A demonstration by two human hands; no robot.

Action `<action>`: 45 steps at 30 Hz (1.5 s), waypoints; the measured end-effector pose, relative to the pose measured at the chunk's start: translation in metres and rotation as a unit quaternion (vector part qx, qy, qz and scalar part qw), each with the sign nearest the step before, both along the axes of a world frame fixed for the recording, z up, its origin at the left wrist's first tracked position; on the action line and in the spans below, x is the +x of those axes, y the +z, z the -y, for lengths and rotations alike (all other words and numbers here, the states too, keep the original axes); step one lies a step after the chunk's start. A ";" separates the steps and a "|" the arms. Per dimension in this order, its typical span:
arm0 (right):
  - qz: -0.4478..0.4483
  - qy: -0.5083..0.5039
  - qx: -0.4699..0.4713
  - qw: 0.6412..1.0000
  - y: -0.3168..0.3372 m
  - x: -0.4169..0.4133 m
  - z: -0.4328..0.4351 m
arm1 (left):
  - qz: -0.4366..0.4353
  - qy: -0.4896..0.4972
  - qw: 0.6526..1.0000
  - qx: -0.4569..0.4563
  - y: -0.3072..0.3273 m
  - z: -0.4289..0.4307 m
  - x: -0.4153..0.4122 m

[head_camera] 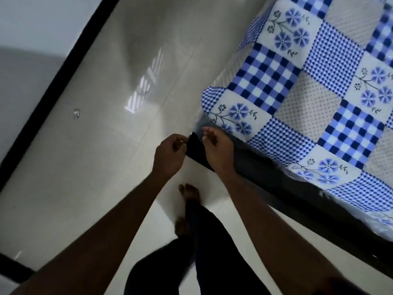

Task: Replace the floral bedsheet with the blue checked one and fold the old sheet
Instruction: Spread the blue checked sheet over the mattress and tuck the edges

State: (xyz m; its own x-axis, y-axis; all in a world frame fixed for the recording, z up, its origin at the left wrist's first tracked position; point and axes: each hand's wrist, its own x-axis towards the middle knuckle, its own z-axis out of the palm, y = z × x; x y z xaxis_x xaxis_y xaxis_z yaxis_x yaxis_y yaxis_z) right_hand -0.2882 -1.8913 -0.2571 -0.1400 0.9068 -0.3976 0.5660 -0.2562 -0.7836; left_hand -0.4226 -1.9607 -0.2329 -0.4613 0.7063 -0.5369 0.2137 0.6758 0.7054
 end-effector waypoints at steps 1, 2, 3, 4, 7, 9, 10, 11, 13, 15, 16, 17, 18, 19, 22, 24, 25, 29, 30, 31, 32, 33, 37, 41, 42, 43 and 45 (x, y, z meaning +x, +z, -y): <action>0.005 -0.018 0.019 1.000 0.005 -0.011 -0.005 | 0.002 -0.005 1.000 0.003 0.002 -0.013 -0.009; 0.025 -0.030 0.065 0.997 0.011 -0.021 -0.014 | 0.005 -0.012 1.000 0.009 0.003 -0.032 -0.020; 0.058 -0.027 0.126 0.990 0.016 -0.027 -0.023 | 0.011 -0.013 1.000 0.016 0.004 -0.048 -0.028; 0.097 -0.015 0.184 0.978 0.022 -0.033 -0.034 | 0.020 -0.011 1.000 0.018 0.002 -0.067 -0.036; 0.238 0.015 0.275 0.931 0.022 -0.036 -0.069 | 0.066 -0.026 0.997 -0.016 -0.012 -0.126 -0.052; 0.335 0.056 0.250 0.906 0.016 -0.034 -0.088 | 0.131 -0.042 0.989 -0.054 -0.023 -0.166 -0.054; 0.375 0.076 0.227 0.896 0.014 -0.034 -0.095 | 0.171 -0.057 0.981 -0.076 -0.027 -0.182 -0.052; 0.403 0.089 0.214 0.886 0.011 -0.035 -0.100 | 0.215 -0.069 0.970 -0.089 -0.029 -0.197 -0.050; 0.435 0.086 0.201 0.874 0.007 -0.041 -0.106 | 0.295 -0.089 0.943 -0.129 -0.034 -0.221 -0.047; 0.428 0.065 0.193 0.880 0.008 -0.048 -0.104 | 0.313 -0.119 0.931 -0.147 -0.037 -0.233 -0.046; 0.423 0.053 0.178 0.887 0.009 -0.050 -0.101 | 0.291 -0.144 0.936 -0.135 -0.040 -0.235 -0.048; 0.423 0.040 0.151 0.893 0.010 -0.054 -0.097 | 0.277 -0.164 0.939 -0.122 -0.042 -0.239 -0.052; 0.426 0.027 0.124 0.896 0.012 -0.058 -0.093 | 0.293 -0.162 0.934 -0.124 -0.042 -0.240 -0.057; 0.426 0.014 0.105 0.899 0.014 -0.064 -0.088 | 0.327 -0.146 0.924 -0.135 -0.042 -0.241 -0.062; 0.434 -0.040 0.084 0.896 0.016 -0.079 -0.076 | 0.393 -0.109 0.898 -0.165 -0.038 -0.234 -0.069; 0.449 -0.080 0.057 0.888 0.016 -0.086 -0.076 | 0.395 -0.091 0.900 -0.159 -0.036 -0.230 -0.064; 0.448 -0.094 0.050 0.888 0.016 -0.088 -0.078 | 0.362 -0.103 0.915 -0.143 -0.037 -0.229 -0.060; 0.415 -0.094 0.127 0.896 0.012 -0.083 -0.084 | 0.274 -0.129 0.952 -0.053 -0.039 -0.216 -0.058; 0.397 -0.090 0.144 0.902 0.013 -0.081 -0.084 | 0.278 -0.121 0.952 -0.048 -0.039 -0.211 -0.060; 0.383 -0.087 0.154 0.907 0.013 -0.079 -0.083 | 0.284 -0.113 0.951 -0.049 -0.040 -0.206 -0.060; 0.373 -0.085 0.158 0.910 0.012 -0.077 -0.079 | 0.301 -0.108 0.946 -0.055 -0.039 -0.200 -0.060; 0.362 -0.079 0.158 0.915 0.011 -0.075 -0.074 | 0.337 -0.091 0.935 -0.066 -0.038 -0.198 -0.060; 0.295 -0.052 0.195 0.934 0.013 -0.063 -0.055 | 0.445 -0.051 0.891 -0.073 -0.021 -0.195 -0.060; 0.278 -0.065 0.230 0.930 0.025 -0.065 -0.057 | 0.349 -0.069 0.934 -0.030 -0.023 -0.186 -0.059; 0.284 -0.062 0.220 0.931 0.026 -0.068 -0.057 | 0.346 -0.061 0.935 -0.041 -0.023 -0.184 -0.058; 0.291 -0.054 0.205 0.933 0.026 -0.073 -0.056 | 0.340 -0.062 0.937 -0.054 -0.026 -0.183 -0.060; 0.298 -0.028 0.168 0.939 0.022 -0.080 -0.054 | 0.299 -0.091 0.946 -0.081 -0.033 -0.182 -0.063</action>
